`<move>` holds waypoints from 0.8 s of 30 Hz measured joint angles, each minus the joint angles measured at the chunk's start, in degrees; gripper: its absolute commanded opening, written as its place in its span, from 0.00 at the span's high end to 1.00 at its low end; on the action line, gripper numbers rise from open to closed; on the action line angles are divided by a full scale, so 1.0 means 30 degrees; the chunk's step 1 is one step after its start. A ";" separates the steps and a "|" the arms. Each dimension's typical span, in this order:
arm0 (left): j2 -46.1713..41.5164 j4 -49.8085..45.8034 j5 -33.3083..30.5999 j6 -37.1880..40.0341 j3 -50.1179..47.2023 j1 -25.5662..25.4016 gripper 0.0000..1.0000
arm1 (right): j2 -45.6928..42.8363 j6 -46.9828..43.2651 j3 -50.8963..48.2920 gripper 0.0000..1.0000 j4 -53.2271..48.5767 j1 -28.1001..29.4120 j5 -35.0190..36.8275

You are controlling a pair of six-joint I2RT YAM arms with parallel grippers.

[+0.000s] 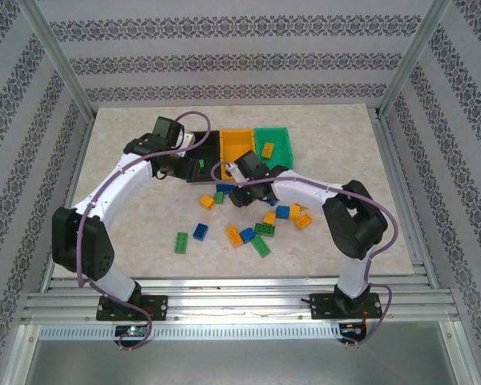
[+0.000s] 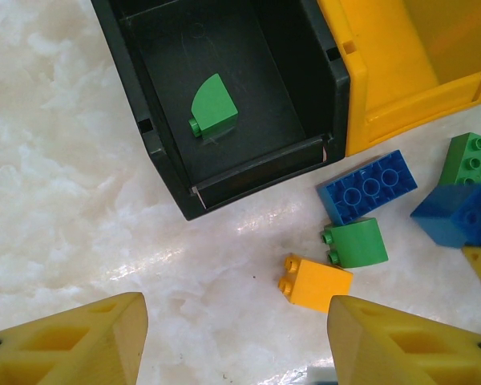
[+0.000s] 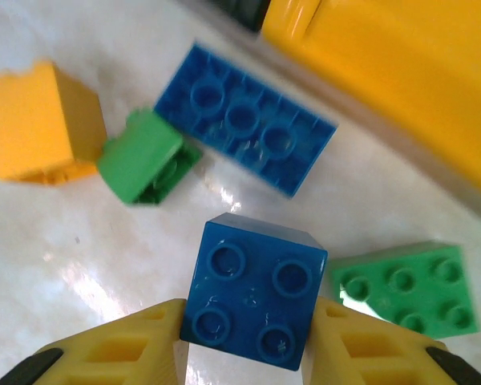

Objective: Sort the legos into containers by color
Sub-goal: Pick up the lego from the center of the table, then place the lego in the container.

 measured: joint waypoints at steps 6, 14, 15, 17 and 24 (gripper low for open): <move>0.0000 0.0000 0.0000 0.0000 0.0000 0.0000 0.39 | 0.0758 0.1297 0.3519 0.49 0.0393 -0.1727 -0.0007; 0.0000 0.0000 0.0000 0.0000 0.0000 0.0000 0.39 | 0.1836 0.1996 0.4568 0.42 0.0947 -0.2324 -0.0364; 0.0000 0.0000 0.0000 0.0000 0.0000 0.0000 0.39 | 0.1756 0.1996 0.4284 0.42 0.1013 -0.2215 -0.0386; 0.0000 0.0000 0.0000 0.0000 0.0000 0.0000 0.39 | 0.1268 0.1996 0.3162 0.42 0.1078 -0.1880 -0.0444; 0.0007 -0.0007 0.0007 0.0000 0.0000 0.0000 0.39 | -0.1377 0.1989 -0.1005 0.42 0.0925 -0.1246 -0.0277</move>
